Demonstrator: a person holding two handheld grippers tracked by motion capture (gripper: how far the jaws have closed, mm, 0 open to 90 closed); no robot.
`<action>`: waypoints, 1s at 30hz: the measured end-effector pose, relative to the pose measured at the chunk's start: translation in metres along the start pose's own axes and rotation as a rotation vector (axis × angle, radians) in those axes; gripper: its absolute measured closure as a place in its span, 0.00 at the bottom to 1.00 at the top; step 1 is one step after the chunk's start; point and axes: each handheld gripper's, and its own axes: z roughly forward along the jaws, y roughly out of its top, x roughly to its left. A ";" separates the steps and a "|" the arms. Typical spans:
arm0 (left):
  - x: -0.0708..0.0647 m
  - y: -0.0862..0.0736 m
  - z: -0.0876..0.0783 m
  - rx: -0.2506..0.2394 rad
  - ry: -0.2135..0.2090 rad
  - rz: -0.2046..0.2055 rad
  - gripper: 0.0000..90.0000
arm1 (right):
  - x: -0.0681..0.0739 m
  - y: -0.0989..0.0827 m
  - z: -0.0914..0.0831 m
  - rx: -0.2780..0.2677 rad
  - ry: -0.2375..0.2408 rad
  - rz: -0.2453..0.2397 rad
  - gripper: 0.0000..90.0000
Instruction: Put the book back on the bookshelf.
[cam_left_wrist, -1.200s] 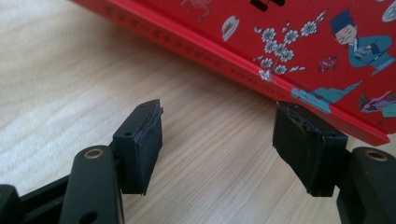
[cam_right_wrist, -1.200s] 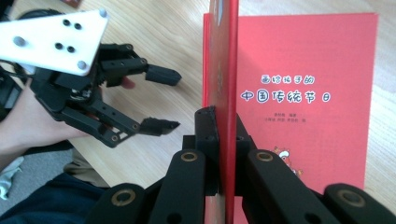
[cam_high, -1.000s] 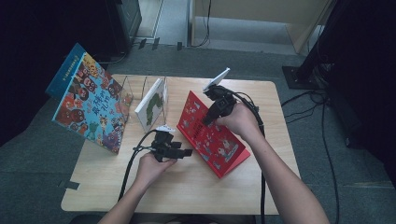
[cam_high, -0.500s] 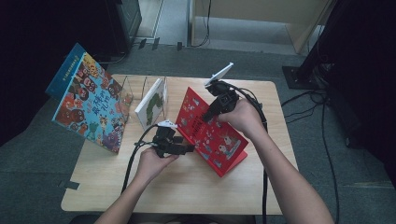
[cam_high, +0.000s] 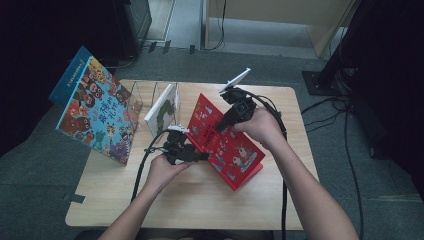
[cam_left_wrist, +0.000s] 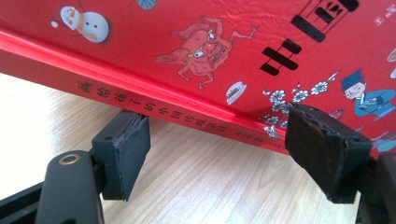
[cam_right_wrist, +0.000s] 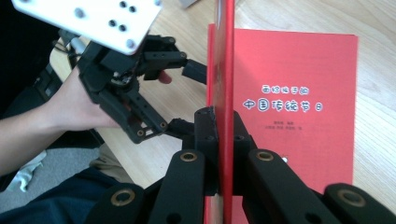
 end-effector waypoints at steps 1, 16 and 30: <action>0.000 0.000 0.000 -0.001 -0.007 -0.008 0.25 | 0.000 0.000 0.000 0.000 0.002 -0.004 0.97; 0.007 0.007 -0.003 -0.015 -0.056 -0.052 0.14 | 0.002 -0.007 -0.002 -0.037 0.050 -0.037 0.95; 0.008 0.008 -0.004 -0.012 -0.039 -0.014 0.07 | 0.000 -0.011 -0.001 -0.057 0.093 -0.079 0.93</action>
